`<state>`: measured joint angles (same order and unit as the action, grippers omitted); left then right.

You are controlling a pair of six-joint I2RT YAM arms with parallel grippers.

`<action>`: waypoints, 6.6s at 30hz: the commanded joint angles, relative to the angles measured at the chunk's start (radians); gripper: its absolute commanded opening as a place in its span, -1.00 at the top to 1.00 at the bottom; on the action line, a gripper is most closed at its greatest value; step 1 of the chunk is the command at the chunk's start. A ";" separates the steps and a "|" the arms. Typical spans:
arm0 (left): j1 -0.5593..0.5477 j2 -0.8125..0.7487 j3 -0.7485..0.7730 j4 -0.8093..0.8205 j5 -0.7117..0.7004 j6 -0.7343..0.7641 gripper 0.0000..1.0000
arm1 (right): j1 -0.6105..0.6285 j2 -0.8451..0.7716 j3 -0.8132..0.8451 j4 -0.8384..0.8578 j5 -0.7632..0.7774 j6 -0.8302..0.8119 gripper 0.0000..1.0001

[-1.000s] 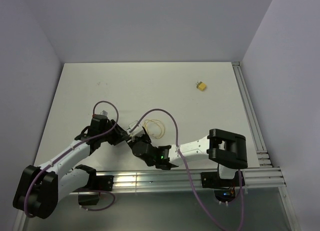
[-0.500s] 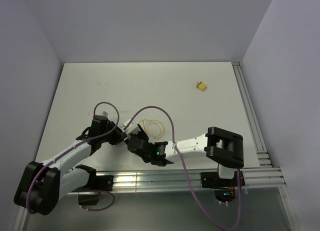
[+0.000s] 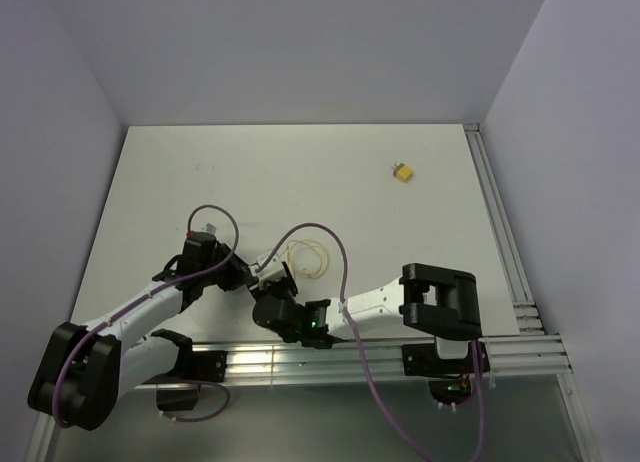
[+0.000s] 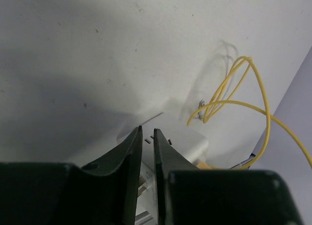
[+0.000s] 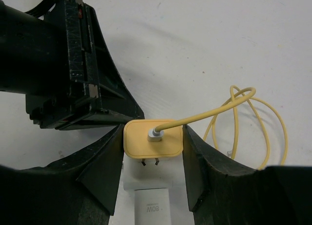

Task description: Insert the plug

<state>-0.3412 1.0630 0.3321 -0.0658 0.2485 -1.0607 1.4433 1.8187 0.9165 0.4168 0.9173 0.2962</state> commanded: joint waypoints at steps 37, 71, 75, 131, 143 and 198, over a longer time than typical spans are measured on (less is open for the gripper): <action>-0.002 0.005 -0.005 0.038 0.029 -0.021 0.57 | 0.017 0.180 -0.087 -0.335 -0.261 0.253 1.00; -0.002 0.036 0.163 -0.090 -0.074 0.094 0.12 | -0.084 -0.406 0.016 -0.536 -0.406 0.219 -0.72; -0.002 -0.038 0.202 -0.207 -0.115 0.125 0.03 | -0.084 -0.504 -0.011 -0.579 -0.439 0.296 -0.68; -0.213 0.027 0.068 -0.200 0.101 -0.098 0.99 | -0.383 -0.346 -0.108 -0.490 -0.770 0.446 0.67; -0.154 0.218 0.215 -0.152 0.044 0.010 0.99 | -0.376 -0.325 -0.122 -0.421 -0.899 0.465 0.74; -0.128 -0.245 0.369 -0.497 -0.238 0.160 0.36 | -0.524 -0.380 -0.180 -0.723 -0.464 0.560 1.00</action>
<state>-0.4736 0.8391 0.6537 -0.5610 0.0280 -0.9283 0.9184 1.4769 0.6922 -0.2497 0.3325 0.8471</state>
